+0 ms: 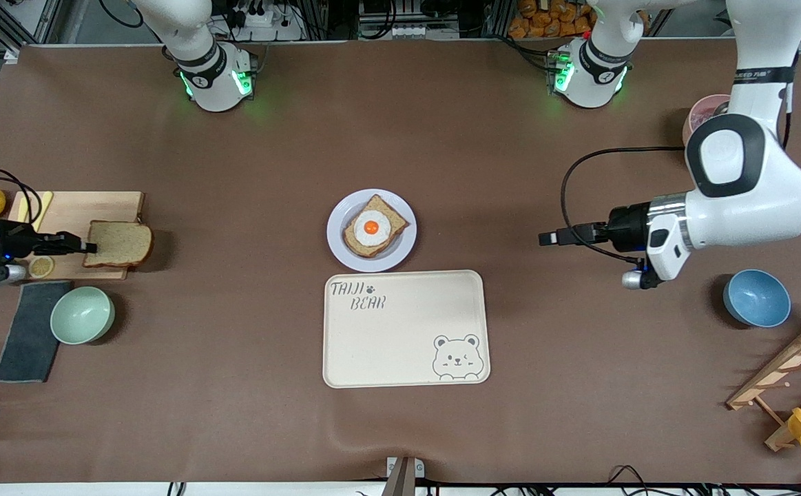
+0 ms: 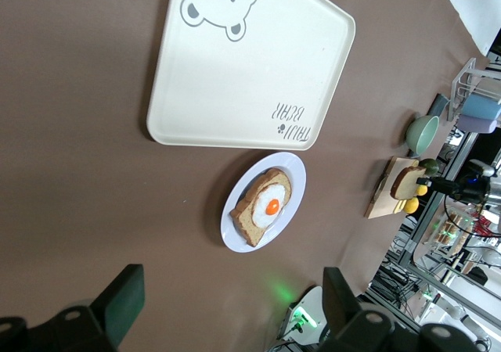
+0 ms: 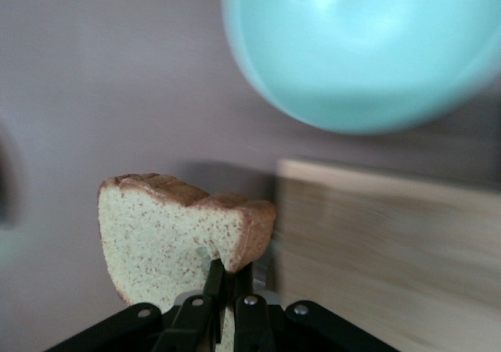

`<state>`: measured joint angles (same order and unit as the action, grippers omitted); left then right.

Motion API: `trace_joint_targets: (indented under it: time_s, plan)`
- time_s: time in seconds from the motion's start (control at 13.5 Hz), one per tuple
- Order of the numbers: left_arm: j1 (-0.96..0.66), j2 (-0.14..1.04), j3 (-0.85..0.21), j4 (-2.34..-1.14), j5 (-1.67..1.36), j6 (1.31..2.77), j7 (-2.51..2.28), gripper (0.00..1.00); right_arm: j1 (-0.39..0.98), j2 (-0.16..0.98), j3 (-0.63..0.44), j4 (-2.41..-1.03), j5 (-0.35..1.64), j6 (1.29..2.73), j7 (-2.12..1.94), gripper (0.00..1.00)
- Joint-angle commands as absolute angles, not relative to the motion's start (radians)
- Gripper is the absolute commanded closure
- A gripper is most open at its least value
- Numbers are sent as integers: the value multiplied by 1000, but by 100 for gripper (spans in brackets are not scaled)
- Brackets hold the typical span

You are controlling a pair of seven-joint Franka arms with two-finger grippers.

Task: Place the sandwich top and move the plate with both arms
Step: 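Carry the bread with the right gripper while the left gripper nears the plate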

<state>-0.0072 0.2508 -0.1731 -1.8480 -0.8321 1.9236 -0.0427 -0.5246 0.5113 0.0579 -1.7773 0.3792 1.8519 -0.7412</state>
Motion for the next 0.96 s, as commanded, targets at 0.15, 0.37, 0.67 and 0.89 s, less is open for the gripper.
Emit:
trace_joint_targets:
  time_s: [0.15,0.37,0.67,0.89]
  plan:
    - [-26,279,-176,-1836,-876,1944,-28,0,-324,445,54,-1786,463,1824,-597,100]
    - [-31,282,-175,-1836,-876,1944,-28,0,-198,407,54,-1793,529,1806,-509,100]
    - [-17,281,-175,-1836,-904,1942,-25,0,-75,394,52,-1802,598,1813,-439,100]
    - [-11,273,-175,-1836,-904,1940,-14,0,23,312,52,-1911,600,1925,-380,100]
